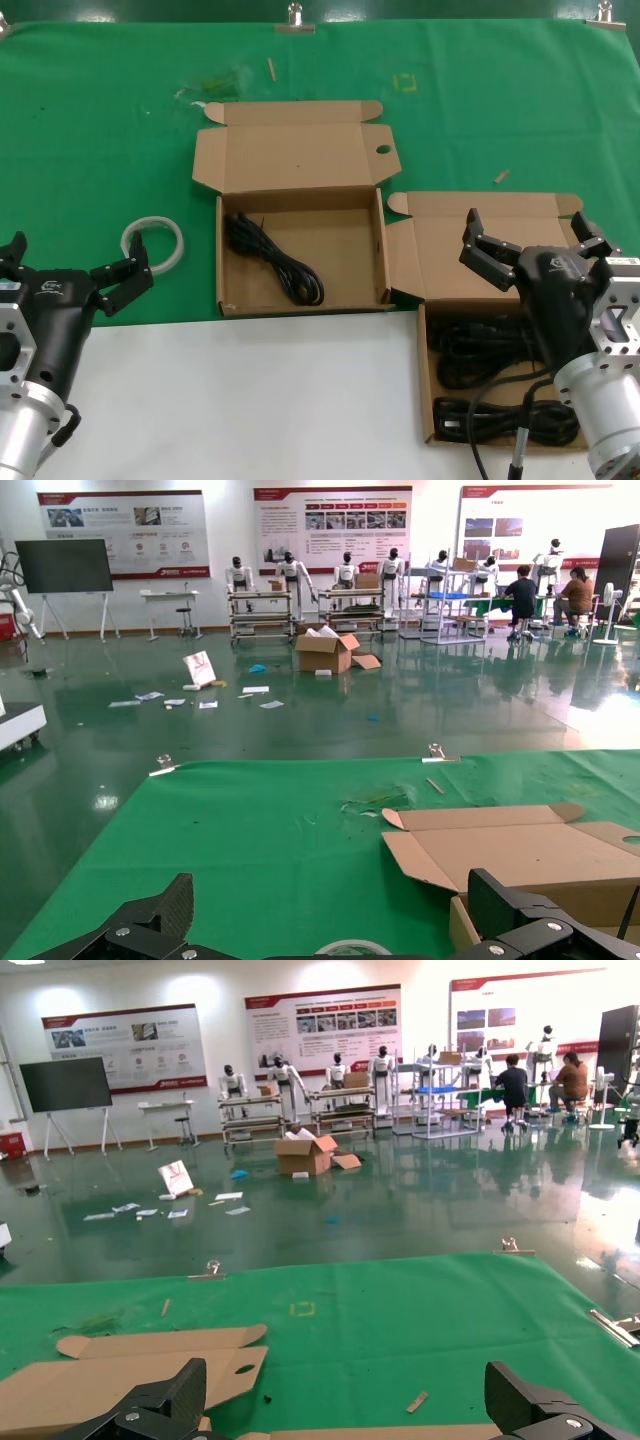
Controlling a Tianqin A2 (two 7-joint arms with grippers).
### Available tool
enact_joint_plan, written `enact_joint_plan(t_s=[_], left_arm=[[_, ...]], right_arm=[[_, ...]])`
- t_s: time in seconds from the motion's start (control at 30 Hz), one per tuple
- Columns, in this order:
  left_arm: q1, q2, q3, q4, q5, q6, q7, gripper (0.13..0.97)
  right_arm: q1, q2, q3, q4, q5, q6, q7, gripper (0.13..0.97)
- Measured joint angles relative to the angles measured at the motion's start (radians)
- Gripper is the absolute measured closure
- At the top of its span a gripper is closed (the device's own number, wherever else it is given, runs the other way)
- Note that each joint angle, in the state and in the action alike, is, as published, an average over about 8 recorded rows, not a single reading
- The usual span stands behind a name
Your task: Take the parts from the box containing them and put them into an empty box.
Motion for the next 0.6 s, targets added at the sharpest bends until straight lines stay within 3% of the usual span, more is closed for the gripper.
enact_joint_plan(t_s=[0.6], left_arm=[[0.0, 0.0, 0.0, 0.0, 0.0, 0.0, 0.0, 0.132]], right_arm=[[0.0, 0.0, 0.0, 0.0, 0.0, 0.0, 0.0, 0.129]])
